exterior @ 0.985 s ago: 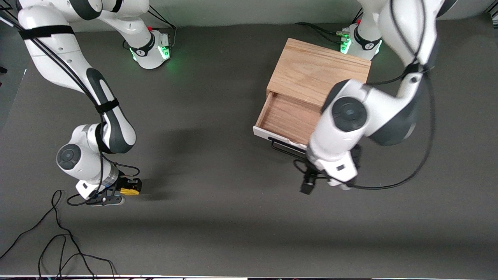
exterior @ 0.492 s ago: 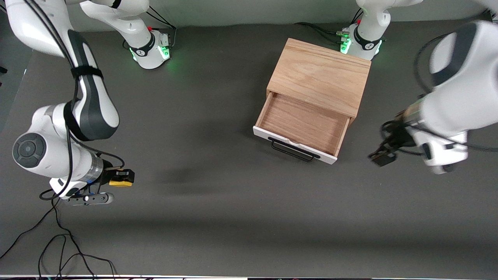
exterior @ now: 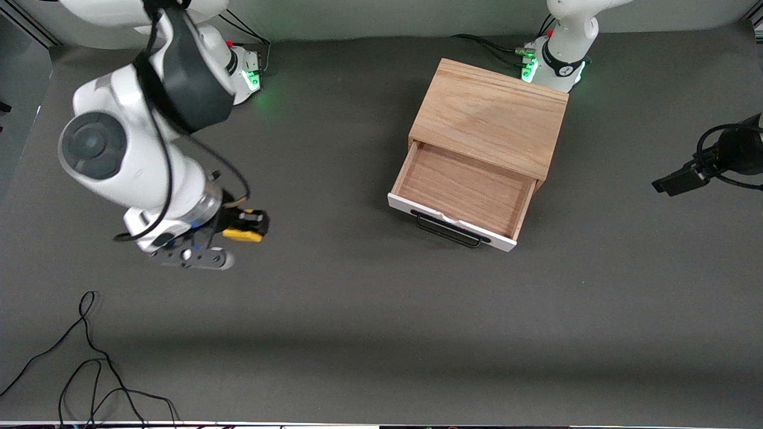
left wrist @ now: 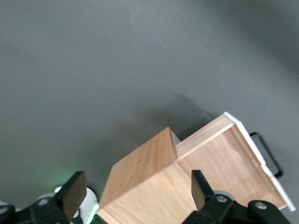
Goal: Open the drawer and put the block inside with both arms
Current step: 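Carry the cube to the drawer with the right gripper while the left gripper withdraws, then lower the yellow cube into the open drawer with the right gripper, then open the right gripper to release the cube inside the drawer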
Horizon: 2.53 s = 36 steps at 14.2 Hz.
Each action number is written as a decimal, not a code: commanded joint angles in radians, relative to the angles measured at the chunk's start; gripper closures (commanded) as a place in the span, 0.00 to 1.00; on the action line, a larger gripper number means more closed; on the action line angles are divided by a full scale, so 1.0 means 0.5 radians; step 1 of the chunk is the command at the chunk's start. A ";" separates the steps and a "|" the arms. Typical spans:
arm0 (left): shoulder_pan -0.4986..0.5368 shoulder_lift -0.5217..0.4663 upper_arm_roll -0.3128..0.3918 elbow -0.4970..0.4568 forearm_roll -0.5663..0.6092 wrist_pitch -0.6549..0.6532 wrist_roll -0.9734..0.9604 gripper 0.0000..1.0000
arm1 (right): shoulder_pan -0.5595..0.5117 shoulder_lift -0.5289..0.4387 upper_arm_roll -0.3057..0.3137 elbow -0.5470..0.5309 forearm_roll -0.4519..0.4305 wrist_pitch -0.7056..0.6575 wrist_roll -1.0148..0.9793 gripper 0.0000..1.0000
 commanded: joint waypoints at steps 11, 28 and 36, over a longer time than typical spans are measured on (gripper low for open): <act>-0.714 -0.300 0.772 -0.308 -0.002 0.350 1.044 0.00 | 0.893 0.425 -0.035 0.209 0.002 0.612 1.403 0.98; -0.714 -0.307 0.705 -0.406 0.062 0.448 1.183 0.00 | 1.090 0.849 -0.044 0.191 -0.069 0.986 1.619 0.97; -0.696 -0.310 0.714 -0.381 0.062 0.353 1.299 0.00 | 1.099 0.898 -0.047 0.191 -0.112 1.026 1.625 0.31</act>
